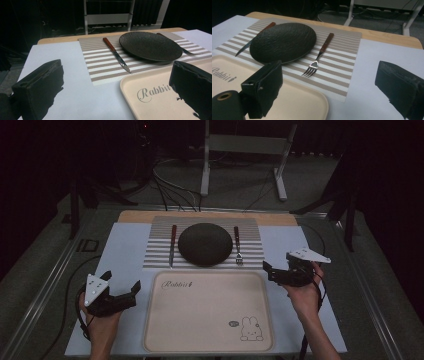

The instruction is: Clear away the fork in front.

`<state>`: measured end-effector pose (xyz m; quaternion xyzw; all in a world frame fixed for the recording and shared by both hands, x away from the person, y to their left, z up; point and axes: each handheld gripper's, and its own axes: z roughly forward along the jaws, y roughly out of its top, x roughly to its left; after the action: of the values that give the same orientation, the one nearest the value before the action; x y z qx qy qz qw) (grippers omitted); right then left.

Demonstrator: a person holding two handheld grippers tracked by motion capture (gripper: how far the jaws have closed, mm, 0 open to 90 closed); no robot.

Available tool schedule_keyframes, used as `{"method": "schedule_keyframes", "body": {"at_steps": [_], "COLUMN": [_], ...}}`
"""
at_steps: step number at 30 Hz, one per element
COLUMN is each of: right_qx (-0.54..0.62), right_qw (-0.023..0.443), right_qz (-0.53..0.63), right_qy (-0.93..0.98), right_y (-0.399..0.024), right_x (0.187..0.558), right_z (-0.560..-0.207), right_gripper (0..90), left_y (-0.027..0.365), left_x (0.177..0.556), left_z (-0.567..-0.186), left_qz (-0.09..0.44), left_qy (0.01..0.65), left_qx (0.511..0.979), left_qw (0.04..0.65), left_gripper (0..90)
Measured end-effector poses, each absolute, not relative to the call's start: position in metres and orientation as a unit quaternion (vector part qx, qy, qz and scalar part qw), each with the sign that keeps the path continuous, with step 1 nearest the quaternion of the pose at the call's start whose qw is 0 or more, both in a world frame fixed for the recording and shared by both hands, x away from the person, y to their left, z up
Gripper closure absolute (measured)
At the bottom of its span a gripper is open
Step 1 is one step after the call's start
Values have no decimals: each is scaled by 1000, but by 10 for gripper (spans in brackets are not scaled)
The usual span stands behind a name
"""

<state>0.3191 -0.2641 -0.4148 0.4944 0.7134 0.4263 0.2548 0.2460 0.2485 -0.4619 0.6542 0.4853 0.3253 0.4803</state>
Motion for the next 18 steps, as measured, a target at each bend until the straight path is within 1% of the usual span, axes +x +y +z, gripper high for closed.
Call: {"method": "schedule_keyframes", "body": {"at_steps": [18], "right_qx": [509], "right_qw": [235], "right_qz": [401], "right_qy": [725], "right_y": [-243], "right_x": [350], "right_z": [-409], "right_gripper": [80], "left_y": [248], "left_x": [247], "left_z": [-463], "left_qz": [324], "left_qy": [485], "left_qx": [657], "left_qw": [477], "left_gripper": [0]}}
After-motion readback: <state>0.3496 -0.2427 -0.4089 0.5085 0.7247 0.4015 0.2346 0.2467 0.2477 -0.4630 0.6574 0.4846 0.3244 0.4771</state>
